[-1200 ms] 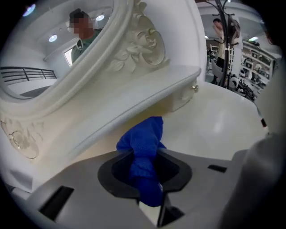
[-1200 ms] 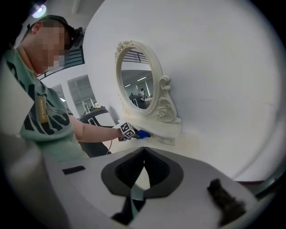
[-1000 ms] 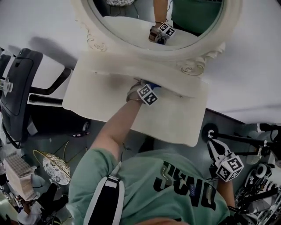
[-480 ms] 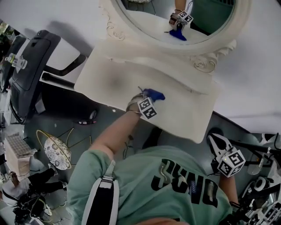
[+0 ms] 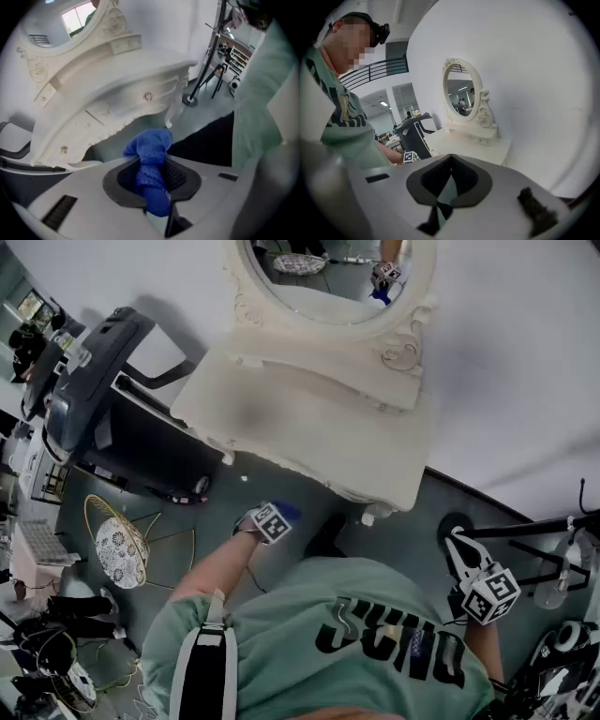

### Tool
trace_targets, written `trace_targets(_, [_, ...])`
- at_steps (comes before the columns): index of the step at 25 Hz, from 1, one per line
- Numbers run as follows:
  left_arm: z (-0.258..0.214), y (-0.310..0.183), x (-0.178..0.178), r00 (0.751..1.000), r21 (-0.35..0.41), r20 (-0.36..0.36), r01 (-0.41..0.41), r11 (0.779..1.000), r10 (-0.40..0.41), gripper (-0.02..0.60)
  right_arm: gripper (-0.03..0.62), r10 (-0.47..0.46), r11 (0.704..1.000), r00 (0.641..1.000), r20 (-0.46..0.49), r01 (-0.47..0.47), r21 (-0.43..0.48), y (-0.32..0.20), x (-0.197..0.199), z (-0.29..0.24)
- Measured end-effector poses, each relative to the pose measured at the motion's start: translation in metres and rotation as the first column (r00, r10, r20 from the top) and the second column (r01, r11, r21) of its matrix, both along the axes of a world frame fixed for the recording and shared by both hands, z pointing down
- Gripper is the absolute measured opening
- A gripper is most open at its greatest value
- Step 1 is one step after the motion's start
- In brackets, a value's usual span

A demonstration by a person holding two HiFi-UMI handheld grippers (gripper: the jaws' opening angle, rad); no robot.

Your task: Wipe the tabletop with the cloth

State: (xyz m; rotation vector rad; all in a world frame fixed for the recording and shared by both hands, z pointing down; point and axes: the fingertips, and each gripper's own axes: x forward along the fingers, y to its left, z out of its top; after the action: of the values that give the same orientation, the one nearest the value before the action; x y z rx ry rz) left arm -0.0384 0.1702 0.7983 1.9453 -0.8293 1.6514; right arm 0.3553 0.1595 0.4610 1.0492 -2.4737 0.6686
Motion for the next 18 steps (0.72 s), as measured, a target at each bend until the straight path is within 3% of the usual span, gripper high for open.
trace_targets(2, [-0.029, -0.046, 0.024, 0.999, 0.103, -0.048, 0.019, 0.995, -0.015, 0.097, 0.012, 0.033, 0.999, 0.999, 0.002, -0.033, 0.006, 0.008, 0.017, -0.005])
trace_targets(5, [-0.072, -0.148, 0.062, 0.996, 0.251, -0.088, 0.005, 0.968, 0.018, 0.098, 0.012, 0.065, 0.998, 0.998, -0.012, -0.064, 0.017, -0.002, 0.026, -0.011])
trace_targets(8, [-0.087, -0.259, 0.089, 0.995, 0.33, -0.085, -0.012, 0.944, 0.043, 0.098, 0.012, 0.103, 0.995, 0.994, -0.032, -0.103, 0.018, -0.035, 0.026, -0.008])
trace_targets(13, [-0.066, -0.394, 0.118, 0.995, 0.355, -0.049, -0.065, 0.932, 0.087, 0.098, 0.012, 0.152, 0.988, 0.986, -0.071, -0.155, -0.028, -0.103, 0.013, 0.004])
trace_targets(18, [-0.037, -0.428, 0.131, 0.991, 0.331, -0.011, -0.122, 0.936, 0.133, 0.098, 0.012, 0.157, 0.982, 0.981, -0.113, -0.168, -0.087, -0.148, 0.0, 0.018])
